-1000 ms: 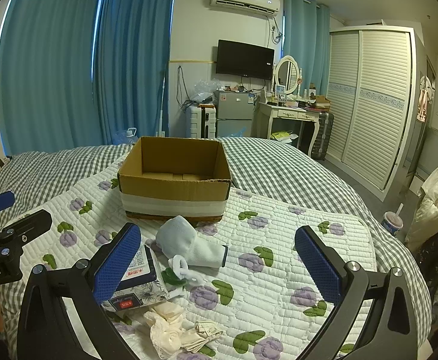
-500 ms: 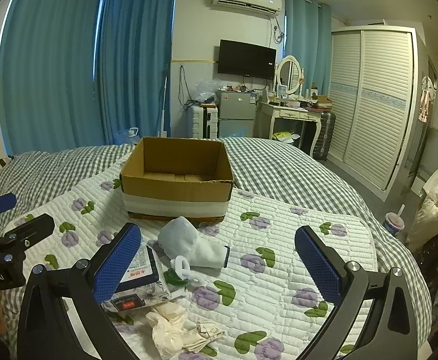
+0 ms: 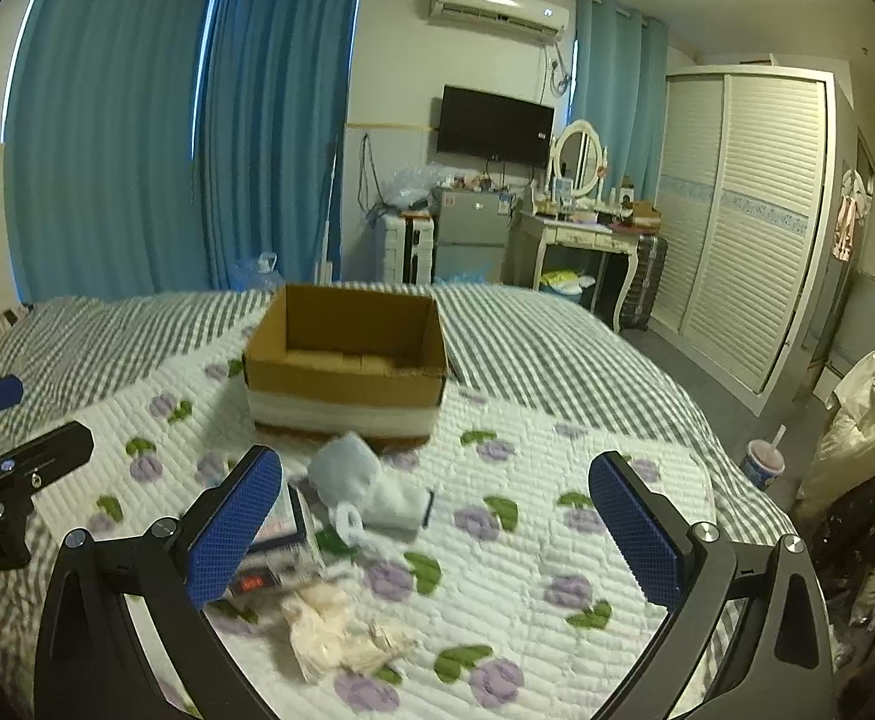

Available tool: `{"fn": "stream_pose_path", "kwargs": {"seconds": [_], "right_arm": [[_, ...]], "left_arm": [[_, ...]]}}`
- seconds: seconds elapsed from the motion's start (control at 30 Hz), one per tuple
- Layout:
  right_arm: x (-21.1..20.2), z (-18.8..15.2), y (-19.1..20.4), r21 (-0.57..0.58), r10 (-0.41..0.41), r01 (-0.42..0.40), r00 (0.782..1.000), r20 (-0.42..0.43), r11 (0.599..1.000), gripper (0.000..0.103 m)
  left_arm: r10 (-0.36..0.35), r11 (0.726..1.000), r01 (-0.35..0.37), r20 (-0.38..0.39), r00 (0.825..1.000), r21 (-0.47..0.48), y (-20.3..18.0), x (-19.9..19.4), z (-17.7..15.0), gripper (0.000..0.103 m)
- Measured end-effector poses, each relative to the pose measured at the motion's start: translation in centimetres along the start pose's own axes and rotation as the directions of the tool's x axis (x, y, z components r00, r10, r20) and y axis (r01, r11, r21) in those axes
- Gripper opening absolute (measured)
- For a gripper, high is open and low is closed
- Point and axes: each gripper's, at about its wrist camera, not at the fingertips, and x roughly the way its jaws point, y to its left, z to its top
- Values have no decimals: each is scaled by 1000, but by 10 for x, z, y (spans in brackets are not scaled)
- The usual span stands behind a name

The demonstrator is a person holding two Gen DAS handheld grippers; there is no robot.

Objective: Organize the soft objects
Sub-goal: 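Grasp the wrapped tissue pack with left tool while right tool grasps the lace cloth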

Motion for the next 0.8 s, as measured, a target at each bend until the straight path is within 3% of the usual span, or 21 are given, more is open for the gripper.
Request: {"fn": "stream_pose_path", "kwargs": {"seconds": [0.23, 0.43, 0.57, 0.67, 0.73, 0.8], "right_arm": [[34, -65, 7, 1, 80, -81, 981, -174, 997, 102], [75, -100, 37, -22, 175, -189, 943, -285, 982, 89], [98, -108, 50, -19, 218, -238, 917, -333, 971, 78], [114, -111, 59, -22, 251, -277, 898, -362, 961, 64], [122, -112, 61, -19, 261, -289, 890, -373, 957, 41], [127, -115, 60, -3, 280, -304, 880, -383, 953, 25]], "left_arm": [[12, 1000, -10, -131, 991, 19, -7, 33, -36, 103], [29, 999, -25, -230, 973, 20, -7, 62, -58, 103], [47, 999, -40, -237, 970, 32, -4, 67, -58, 103], [51, 998, -44, -238, 970, 37, -3, 71, -57, 103], [48, 998, -39, -245, 968, 41, -4, 75, -56, 103], [50, 998, -38, -256, 965, 53, -7, 78, -58, 103]]}}
